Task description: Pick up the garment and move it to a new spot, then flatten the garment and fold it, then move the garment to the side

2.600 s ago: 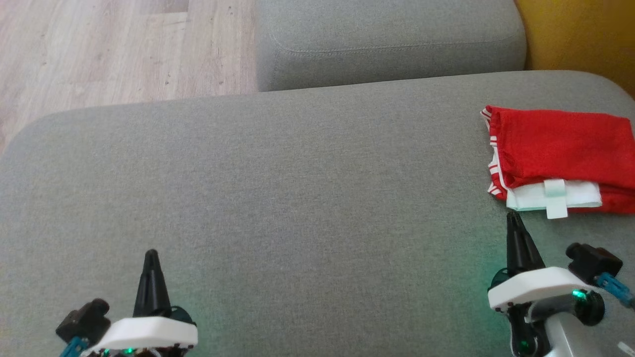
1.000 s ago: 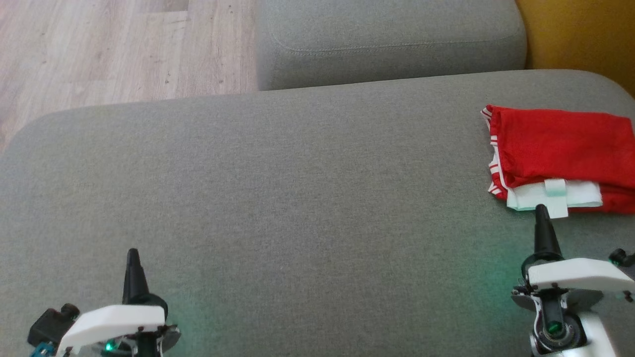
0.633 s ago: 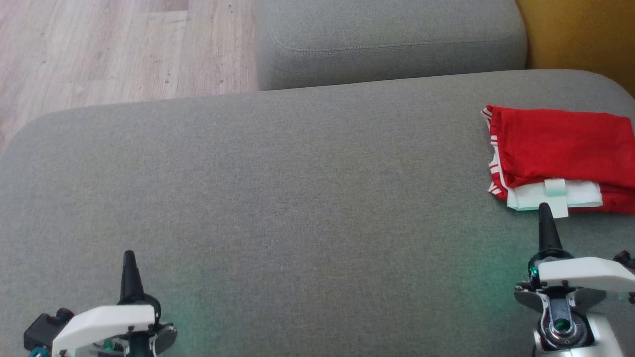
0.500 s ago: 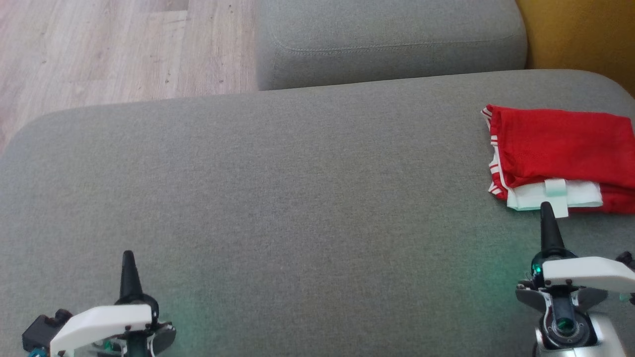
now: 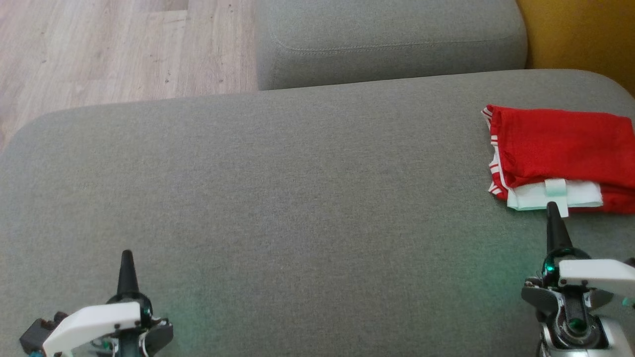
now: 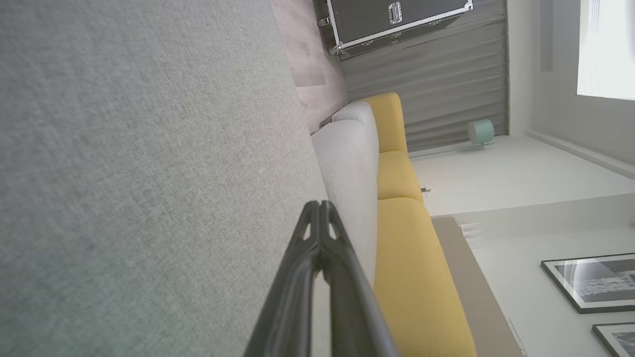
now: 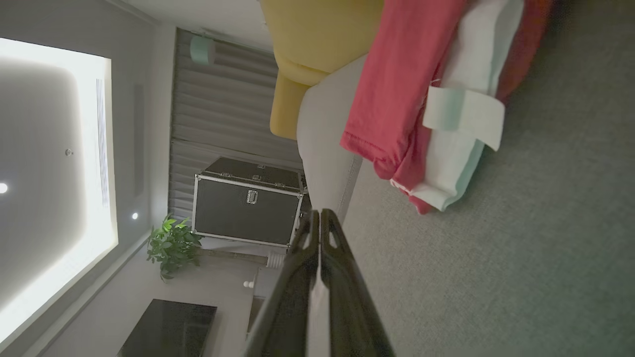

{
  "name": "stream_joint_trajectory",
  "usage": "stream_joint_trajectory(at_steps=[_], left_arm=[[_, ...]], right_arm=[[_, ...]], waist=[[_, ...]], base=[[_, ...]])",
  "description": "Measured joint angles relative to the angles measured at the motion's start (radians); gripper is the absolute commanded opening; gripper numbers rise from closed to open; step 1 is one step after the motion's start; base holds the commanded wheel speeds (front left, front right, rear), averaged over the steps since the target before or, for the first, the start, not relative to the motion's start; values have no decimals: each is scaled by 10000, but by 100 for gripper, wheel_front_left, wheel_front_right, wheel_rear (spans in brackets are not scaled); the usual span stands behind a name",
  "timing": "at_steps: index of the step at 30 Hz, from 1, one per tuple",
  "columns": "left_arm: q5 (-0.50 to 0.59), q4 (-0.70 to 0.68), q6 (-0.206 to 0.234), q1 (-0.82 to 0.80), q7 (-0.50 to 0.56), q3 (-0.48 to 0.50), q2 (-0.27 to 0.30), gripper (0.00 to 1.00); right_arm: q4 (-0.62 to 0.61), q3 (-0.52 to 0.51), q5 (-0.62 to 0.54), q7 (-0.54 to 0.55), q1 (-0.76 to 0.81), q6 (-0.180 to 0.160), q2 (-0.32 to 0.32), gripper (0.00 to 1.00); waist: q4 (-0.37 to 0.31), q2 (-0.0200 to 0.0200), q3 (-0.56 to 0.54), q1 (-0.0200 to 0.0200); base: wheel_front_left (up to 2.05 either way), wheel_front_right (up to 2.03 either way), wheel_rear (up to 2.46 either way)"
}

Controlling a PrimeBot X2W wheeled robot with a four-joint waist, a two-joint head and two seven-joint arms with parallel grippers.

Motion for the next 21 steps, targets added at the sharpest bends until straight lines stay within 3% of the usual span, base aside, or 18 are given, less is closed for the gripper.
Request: stream_joint_trajectory(at_steps=[21], left_arm=[[-2021,-161,-77,-172,589,259,0,0]], right_arm=[[-380,-267,2429,562,108,0,0,0]], waist=[[2,0,12,0]], base=[[0,0,0]])
